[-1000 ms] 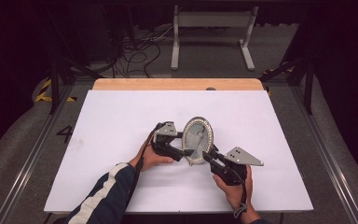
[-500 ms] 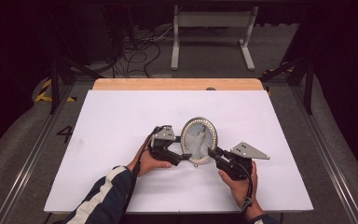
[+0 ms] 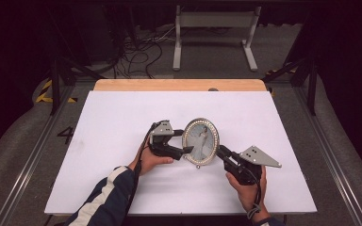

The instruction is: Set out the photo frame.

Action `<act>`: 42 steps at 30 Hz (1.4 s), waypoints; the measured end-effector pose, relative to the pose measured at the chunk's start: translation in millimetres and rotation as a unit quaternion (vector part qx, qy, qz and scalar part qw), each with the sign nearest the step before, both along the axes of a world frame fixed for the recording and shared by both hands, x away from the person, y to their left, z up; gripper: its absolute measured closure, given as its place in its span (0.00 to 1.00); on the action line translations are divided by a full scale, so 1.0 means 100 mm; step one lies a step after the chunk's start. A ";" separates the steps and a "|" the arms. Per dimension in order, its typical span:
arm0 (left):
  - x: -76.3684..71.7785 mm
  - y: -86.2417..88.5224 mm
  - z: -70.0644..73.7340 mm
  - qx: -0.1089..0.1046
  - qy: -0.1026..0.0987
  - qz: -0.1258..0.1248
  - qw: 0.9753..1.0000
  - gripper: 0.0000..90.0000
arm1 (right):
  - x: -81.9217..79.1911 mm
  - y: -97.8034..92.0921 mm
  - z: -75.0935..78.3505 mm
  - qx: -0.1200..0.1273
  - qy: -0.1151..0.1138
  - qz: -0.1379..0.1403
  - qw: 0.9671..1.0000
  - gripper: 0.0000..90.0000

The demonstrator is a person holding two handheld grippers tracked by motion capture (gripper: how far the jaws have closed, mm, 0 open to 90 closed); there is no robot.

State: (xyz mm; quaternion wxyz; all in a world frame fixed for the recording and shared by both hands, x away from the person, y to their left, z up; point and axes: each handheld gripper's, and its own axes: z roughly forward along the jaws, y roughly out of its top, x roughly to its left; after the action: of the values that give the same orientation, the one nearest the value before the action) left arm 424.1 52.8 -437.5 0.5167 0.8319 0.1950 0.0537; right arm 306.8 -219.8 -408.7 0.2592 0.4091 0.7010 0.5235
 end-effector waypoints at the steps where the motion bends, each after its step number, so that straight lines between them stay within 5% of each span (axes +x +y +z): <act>1: 0.00 -0.01 0.00 0.002 -0.001 -0.004 1.000 0.25 | 0.00 0.00 0.00 -0.002 0.001 0.000 1.000 0.90; 14: 0.00 0.01 -0.01 0.008 0.001 0.003 1.000 0.49 | 0.03 0.03 -0.03 -0.004 0.005 0.004 1.000 0.92; 24: -0.01 0.06 0.02 0.015 0.000 -0.006 1.000 0.53 | 0.06 -0.01 -0.04 0.004 0.016 0.004 1.000 0.91; 27: -0.03 0.07 0.04 0.031 -0.015 -0.007 0.999 0.56 | 0.09 -0.03 -0.05 0.005 0.018 0.002 1.000 0.91; 33: -0.05 0.11 0.06 0.042 -0.019 -0.014 0.999 0.56 | 0.11 -0.03 -0.05 0.009 0.020 0.005 1.000 0.91; 42: -0.02 0.09 0.05 0.016 -0.014 0.002 1.000 0.43 | 0.07 -0.01 -0.06 0.001 0.011 0.001 1.000 0.92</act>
State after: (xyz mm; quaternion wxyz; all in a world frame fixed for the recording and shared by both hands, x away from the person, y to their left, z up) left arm 422.1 61.9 -432.7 0.5056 0.8390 0.1885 0.0699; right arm 314.1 -220.4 -414.3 0.2504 0.4142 0.7035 0.5204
